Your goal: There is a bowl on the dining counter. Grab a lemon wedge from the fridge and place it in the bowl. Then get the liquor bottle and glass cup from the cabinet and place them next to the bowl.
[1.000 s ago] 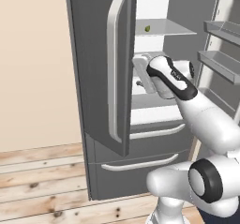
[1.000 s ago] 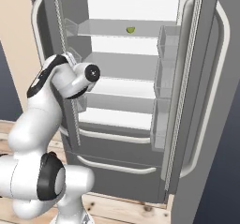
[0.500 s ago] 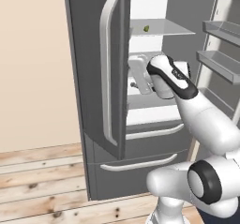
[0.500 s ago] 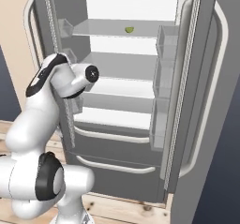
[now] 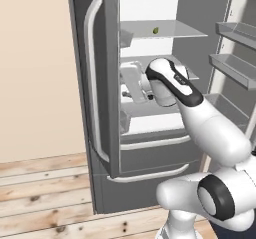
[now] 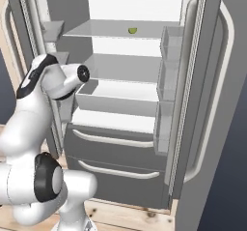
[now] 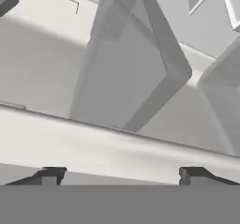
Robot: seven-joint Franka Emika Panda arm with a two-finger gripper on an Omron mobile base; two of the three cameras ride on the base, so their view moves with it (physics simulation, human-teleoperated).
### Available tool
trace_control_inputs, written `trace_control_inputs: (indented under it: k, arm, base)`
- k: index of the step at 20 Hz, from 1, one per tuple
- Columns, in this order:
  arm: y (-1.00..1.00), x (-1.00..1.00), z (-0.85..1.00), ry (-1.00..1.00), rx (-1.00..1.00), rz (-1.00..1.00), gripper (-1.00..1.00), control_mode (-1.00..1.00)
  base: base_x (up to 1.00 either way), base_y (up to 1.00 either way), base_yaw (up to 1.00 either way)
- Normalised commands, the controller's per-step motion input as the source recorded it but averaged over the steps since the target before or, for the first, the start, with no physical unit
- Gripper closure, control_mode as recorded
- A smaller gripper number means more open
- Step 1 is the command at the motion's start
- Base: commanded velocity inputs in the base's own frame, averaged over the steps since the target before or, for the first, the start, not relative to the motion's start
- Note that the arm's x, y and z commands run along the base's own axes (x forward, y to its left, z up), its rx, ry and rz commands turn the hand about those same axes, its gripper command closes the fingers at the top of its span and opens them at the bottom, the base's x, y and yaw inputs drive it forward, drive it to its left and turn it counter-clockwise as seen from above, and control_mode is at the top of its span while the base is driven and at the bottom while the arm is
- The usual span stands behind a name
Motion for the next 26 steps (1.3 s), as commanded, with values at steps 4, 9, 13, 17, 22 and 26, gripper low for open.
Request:
trace_control_inputs:
  k: [4, 9, 13, 17, 22, 26]
  arm:
    - [0.67, -0.51, 0.02, -0.04, -0.02, 0.04, -1.0, -1.0]
    - [0.47, -0.36, 0.04, -0.03, -0.02, -0.01, -1.0, -1.0]
    - [0.53, -0.17, 0.0, -0.02, -0.06, -0.04, -1.0, -1.0]
    - [0.55, -0.01, 0.0, 0.0, -0.05, -0.04, -1.0, -1.0]
    - [0.38, 0.17, -0.04, 0.03, -0.06, -0.07, -1.0, -1.0]
    - [-0.27, -0.53, 0.0, -0.32, -0.2, -0.06, -1.0, -1.0]
  base:
    - [0.0, 0.0, 0.0]
    - [0.0, 0.0, 0.0]
    - [0.0, 0.0, 0.0]
    - [0.0, 0.0, 0.0]
    - [0.0, 0.0, 0.0]
    - [0.0, 0.0, 0.0]
